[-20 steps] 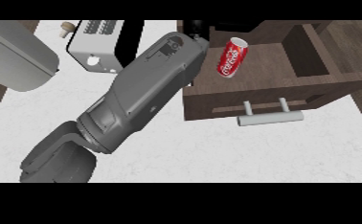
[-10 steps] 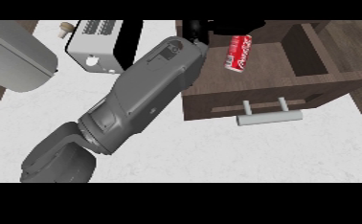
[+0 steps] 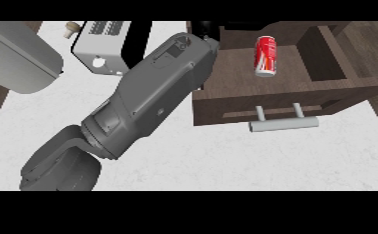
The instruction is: Pick up the can, place it into the drawer and close the drawer
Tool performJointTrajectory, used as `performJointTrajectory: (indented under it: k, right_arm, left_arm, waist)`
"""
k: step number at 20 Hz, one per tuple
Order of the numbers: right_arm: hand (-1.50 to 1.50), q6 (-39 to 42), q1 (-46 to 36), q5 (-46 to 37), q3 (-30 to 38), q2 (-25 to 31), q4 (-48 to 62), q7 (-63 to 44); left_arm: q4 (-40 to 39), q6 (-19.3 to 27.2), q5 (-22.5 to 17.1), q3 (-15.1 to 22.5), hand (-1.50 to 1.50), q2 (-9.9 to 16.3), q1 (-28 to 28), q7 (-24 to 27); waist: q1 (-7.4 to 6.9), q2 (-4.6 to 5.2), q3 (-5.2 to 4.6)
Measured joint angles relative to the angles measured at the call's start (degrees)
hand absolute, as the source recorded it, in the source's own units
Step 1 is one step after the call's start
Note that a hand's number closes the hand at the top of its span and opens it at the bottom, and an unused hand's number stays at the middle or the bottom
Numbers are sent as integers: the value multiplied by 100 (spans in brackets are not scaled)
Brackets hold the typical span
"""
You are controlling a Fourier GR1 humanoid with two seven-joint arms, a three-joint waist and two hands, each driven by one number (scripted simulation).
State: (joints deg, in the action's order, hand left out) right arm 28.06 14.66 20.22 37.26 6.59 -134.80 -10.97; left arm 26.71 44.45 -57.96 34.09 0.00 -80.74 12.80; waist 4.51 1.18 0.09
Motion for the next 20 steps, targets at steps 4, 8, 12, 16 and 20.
performJointTrajectory:
  k: [4,8,12,16,20]
  right_arm:
    - [-150,58,-241,-651,-261,-13,-164,290]
    - [-150,14,-599,-1625,-683,26,-266,416]
    - [-150,-74,-916,-2787,-1300,-36,-121,655]
    - [-150,-276,-1332,-3882,-1885,23,221,820]
    - [-150,-673,-1661,-4969,-2513,-35,693,1030]
  left_arm:
    - [-7,-28,-61,-25,-150,0,-71,225]
    - [79,63,-128,19,-150,0,-106,345]
    - [85,52,-201,35,-150,0,-95,373]
    - [105,56,-246,-35,-150,0,-155,281]
    - [214,68,-171,-65,-150,56,-131,99]
  waist:
    - [-77,-4,-1]
    - [-182,-13,-5]
    - [-260,-15,-4]
    - [-357,-36,-6]
    - [-467,-73,-8]
